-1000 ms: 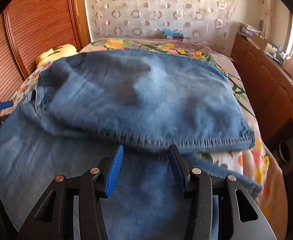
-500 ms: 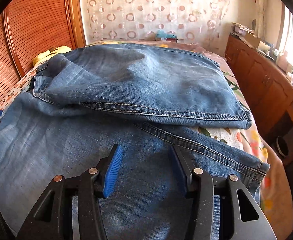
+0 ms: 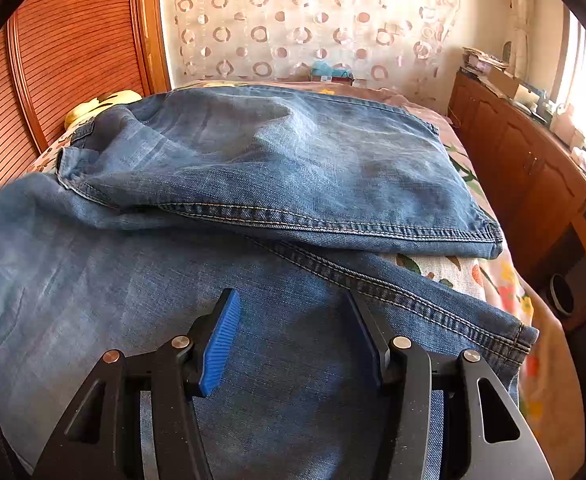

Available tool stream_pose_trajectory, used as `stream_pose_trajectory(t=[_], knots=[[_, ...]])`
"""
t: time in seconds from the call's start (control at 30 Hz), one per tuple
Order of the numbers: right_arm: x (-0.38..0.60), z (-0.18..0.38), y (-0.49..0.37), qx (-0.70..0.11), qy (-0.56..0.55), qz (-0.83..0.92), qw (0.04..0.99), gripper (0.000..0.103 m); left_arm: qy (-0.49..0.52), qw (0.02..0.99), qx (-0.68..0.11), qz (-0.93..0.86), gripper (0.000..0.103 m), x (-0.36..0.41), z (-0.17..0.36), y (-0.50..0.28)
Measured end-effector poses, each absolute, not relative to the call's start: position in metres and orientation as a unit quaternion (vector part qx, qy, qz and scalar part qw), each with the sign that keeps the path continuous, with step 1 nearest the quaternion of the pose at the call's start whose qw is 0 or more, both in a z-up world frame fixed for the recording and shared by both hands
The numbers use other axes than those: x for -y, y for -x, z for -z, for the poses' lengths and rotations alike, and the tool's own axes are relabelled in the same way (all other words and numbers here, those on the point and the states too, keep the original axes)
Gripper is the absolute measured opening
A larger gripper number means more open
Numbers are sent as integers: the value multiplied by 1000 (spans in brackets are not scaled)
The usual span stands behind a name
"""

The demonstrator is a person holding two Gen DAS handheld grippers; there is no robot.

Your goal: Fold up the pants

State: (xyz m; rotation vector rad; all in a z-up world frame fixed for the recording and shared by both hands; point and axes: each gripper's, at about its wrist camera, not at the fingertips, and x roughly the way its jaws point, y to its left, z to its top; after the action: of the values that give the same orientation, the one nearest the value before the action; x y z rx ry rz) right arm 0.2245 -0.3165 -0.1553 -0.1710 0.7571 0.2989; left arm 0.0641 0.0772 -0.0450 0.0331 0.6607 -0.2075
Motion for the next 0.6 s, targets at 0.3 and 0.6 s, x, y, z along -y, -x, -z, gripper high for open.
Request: stream_pose_trajectory(t=[0.3,0.6], knots=[[316,156,-226,-368,82,-145,915,56,-35,924,-352,149,11,-52,44,-35],[315,156,-227,-368,82,-145,915,57,-29,898,-412,151,18,-43,84,-32]])
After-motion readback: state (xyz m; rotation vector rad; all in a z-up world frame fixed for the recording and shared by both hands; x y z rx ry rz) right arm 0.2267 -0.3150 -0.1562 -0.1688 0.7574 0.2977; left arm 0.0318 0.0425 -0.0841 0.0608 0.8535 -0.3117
